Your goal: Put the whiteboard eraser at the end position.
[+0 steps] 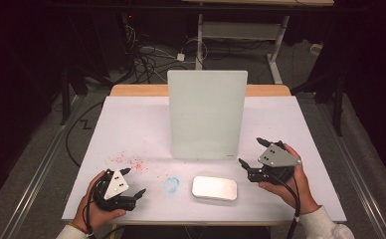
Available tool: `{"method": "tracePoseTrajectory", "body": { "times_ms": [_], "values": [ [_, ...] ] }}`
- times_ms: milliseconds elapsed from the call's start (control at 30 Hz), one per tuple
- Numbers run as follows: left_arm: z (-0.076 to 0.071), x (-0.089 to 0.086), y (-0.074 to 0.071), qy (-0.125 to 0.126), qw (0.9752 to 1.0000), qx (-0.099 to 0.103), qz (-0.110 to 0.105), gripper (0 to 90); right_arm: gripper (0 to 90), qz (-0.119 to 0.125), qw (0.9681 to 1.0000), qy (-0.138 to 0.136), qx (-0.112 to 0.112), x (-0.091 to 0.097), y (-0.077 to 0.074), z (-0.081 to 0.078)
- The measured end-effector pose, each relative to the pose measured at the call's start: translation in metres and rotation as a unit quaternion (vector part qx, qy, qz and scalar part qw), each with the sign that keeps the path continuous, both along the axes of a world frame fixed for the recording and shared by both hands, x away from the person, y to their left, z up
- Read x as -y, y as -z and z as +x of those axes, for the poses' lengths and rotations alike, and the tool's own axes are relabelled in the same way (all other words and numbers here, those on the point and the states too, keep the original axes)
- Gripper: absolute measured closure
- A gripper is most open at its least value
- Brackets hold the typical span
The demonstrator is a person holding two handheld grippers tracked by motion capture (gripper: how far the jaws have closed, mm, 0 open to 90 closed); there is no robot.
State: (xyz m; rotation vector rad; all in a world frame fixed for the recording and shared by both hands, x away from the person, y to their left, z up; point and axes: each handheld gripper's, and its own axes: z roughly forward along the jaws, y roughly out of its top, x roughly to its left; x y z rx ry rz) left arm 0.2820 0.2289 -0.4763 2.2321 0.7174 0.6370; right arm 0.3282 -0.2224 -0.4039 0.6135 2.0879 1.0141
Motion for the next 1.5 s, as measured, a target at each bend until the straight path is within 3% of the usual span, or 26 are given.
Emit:
{"method": "tracePoseTrajectory", "body": {
  "times_ms": [633, 900, 1100, 1300, 1500],
  "values": [
    [0.005, 0.002, -0.001, 0.006, 1.0000, 0.003, -0.001, 17.2, 17.6, 0.044, 0.9985, 0.032, 0.005, 0.041, 0.029, -0.023],
    [0.006, 0.004, -0.001, 0.007, 1.0000, 0.004, -0.002, 17.2, 17.1, 0.046, 0.9975, 0.053, -0.009, 0.058, 0.045, -0.028],
    [0.006, 0.004, -0.001, 0.005, 1.0000, 0.007, -0.002, 17.2, 17.5, 0.055, 0.9953, 0.071, -0.035, 0.073, 0.058, -0.031],
    [0.005, 0.004, -0.002, 0.003, 0.9999, 0.010, 0.000, 17.1, 17.5, 0.053, 0.9950, 0.067, -0.052, 0.076, 0.065, -0.032],
    [0.001, 0.003, -0.001, 0.001, 1.0000, 0.007, 0.005, 17.0, 17.6, 0.048, 0.9966, 0.055, -0.039, 0.070, 0.063, -0.033]
  ]
}}
